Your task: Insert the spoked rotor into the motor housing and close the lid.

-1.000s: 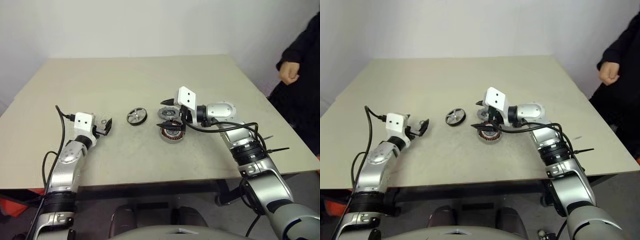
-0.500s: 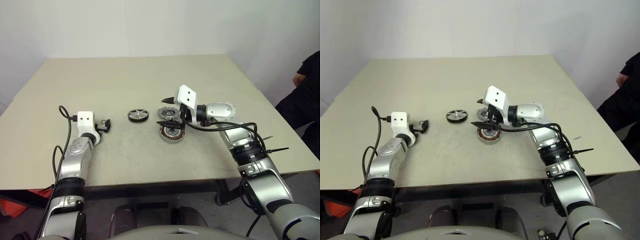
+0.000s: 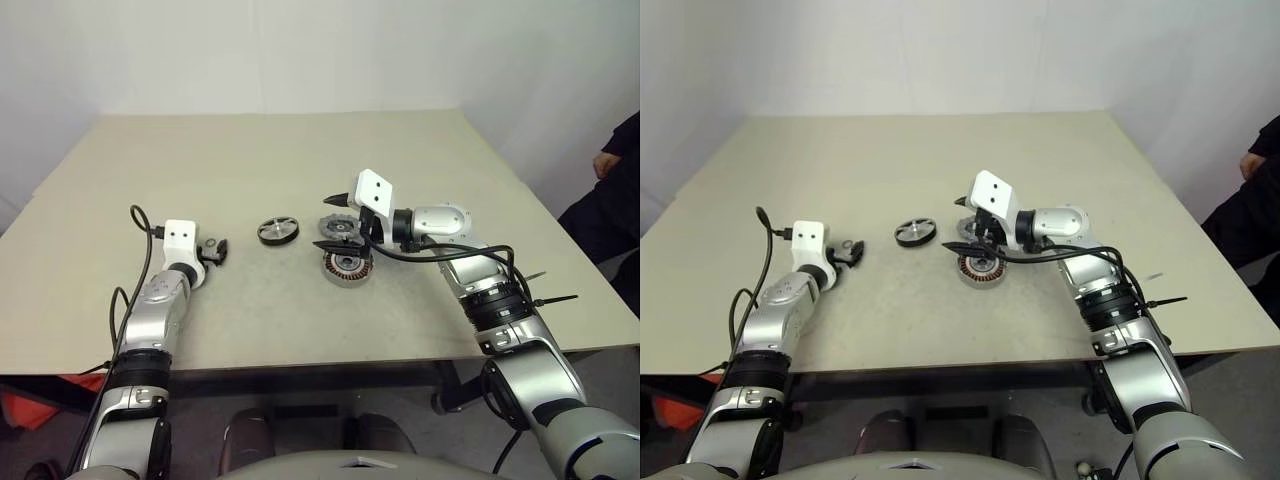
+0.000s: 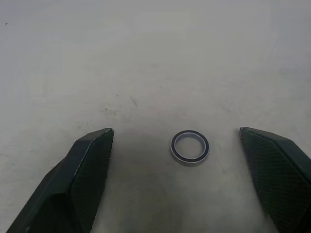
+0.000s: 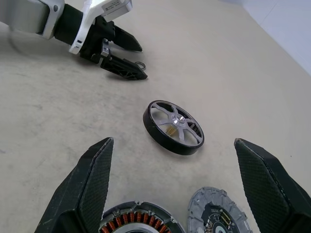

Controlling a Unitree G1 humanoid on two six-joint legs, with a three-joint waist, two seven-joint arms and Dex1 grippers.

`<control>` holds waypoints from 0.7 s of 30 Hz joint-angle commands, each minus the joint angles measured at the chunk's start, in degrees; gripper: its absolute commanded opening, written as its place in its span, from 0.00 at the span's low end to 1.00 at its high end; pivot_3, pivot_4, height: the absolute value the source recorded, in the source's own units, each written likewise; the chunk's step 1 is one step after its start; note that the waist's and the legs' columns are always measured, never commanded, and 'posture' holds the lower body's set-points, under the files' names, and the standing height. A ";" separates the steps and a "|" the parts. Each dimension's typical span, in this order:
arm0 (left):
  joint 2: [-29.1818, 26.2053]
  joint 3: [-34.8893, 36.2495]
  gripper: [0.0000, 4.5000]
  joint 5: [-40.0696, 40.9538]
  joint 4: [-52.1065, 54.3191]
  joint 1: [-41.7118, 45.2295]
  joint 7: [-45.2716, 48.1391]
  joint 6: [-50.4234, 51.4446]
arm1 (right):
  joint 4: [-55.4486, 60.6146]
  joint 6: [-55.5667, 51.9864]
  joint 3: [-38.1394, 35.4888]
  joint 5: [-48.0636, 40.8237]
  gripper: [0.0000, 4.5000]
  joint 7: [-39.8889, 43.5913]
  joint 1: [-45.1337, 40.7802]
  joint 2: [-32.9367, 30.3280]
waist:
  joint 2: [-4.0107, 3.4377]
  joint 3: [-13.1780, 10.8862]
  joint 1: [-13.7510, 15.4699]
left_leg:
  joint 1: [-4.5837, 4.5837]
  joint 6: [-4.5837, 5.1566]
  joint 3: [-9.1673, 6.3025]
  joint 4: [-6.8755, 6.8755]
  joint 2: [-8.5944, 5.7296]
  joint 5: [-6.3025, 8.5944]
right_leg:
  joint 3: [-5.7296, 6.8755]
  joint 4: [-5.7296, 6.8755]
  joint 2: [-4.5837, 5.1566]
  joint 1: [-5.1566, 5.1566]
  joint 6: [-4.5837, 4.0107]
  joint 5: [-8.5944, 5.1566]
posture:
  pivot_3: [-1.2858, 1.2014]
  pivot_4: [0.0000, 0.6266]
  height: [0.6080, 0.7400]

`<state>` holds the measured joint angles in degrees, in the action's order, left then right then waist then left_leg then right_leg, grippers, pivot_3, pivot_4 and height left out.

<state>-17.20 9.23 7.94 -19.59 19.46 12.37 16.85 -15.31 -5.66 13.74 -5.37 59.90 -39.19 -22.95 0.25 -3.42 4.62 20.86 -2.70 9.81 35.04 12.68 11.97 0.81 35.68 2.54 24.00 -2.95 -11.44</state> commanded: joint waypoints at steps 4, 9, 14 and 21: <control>-0.48 -1.98 0.69 -1.08 1.47 -0.55 1.19 1.92 | 0.19 1.06 -1.31 -0.81 1.00 -0.30 -1.21 0.13 | 0.00 0.00 -0.01 | -0.01 0.00 0.00 0.00 0.01 0.00 | 0.00 0.00 0.00 0.00 0.00 0.00 | 0.52 0.00 1.00; -0.57 -1.79 0.69 -1.14 1.55 -0.48 0.98 2.27 | -0.21 1.43 -1.38 -0.70 1.00 -0.49 -1.47 0.19 | 0.00 0.00 -0.02 | -0.02 0.00 0.00 -0.01 0.00 0.00 | 0.00 0.00 0.00 0.00 0.00 0.00 | 0.52 0.00 1.00; -0.66 -1.58 0.69 -1.02 1.30 -0.39 0.93 2.36 | -0.87 1.78 -1.47 -0.62 1.00 -0.85 -1.91 0.42 | 0.00 0.00 -0.04 | -0.02 0.00 0.00 -0.01 0.01 0.00 | 0.01 0.00 0.00 0.00 0.00 0.00 | 0.52 0.00 1.00; -0.92 -1.42 0.36 -0.76 1.35 -0.38 0.85 2.82 | -1.71 2.22 -1.59 -0.56 1.00 -1.33 -2.45 0.57 | -0.01 0.00 -0.26 | -0.07 0.01 0.00 -0.03 0.02 0.01 | 0.01 0.04 -0.01 0.00 0.00 0.00 | 0.52 0.00 1.00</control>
<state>-17.52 7.18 7.69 -18.22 19.44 13.91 18.71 -17.46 -4.53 13.69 -5.37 59.05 -39.77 -22.48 0.25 -3.42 4.36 20.76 -2.68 9.81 35.01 12.70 11.98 0.82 35.73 2.52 23.99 -2.95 -11.44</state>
